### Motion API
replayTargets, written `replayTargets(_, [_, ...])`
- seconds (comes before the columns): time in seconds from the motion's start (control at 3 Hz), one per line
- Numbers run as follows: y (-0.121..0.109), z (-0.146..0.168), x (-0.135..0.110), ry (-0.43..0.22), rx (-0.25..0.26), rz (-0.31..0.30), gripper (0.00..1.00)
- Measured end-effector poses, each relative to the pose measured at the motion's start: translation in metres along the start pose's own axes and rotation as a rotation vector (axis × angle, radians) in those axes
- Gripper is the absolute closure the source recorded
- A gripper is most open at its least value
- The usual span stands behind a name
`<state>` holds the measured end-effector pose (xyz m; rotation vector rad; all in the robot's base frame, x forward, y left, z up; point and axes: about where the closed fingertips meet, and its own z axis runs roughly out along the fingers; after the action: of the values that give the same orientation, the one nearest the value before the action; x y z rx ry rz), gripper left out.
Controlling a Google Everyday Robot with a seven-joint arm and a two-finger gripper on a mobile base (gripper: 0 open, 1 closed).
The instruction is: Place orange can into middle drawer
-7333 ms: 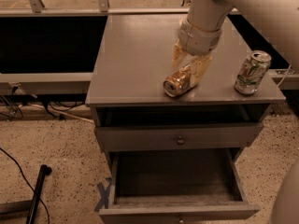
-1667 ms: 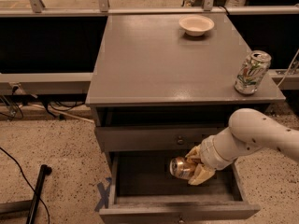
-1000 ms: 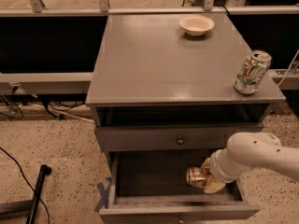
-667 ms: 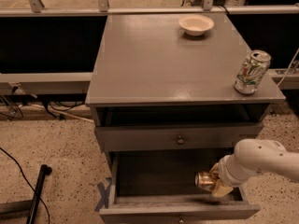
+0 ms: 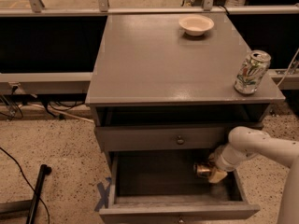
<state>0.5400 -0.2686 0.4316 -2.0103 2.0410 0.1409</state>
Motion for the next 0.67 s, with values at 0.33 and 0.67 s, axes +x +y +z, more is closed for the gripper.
replayTargets(0.33, [0.0017,0.0031,0.0006,-0.001,0.002,-0.001,1.0])
replayTargets(0.67, [0.0022,0.003,0.0008,-0.001,0.002,-0.001,1.0])
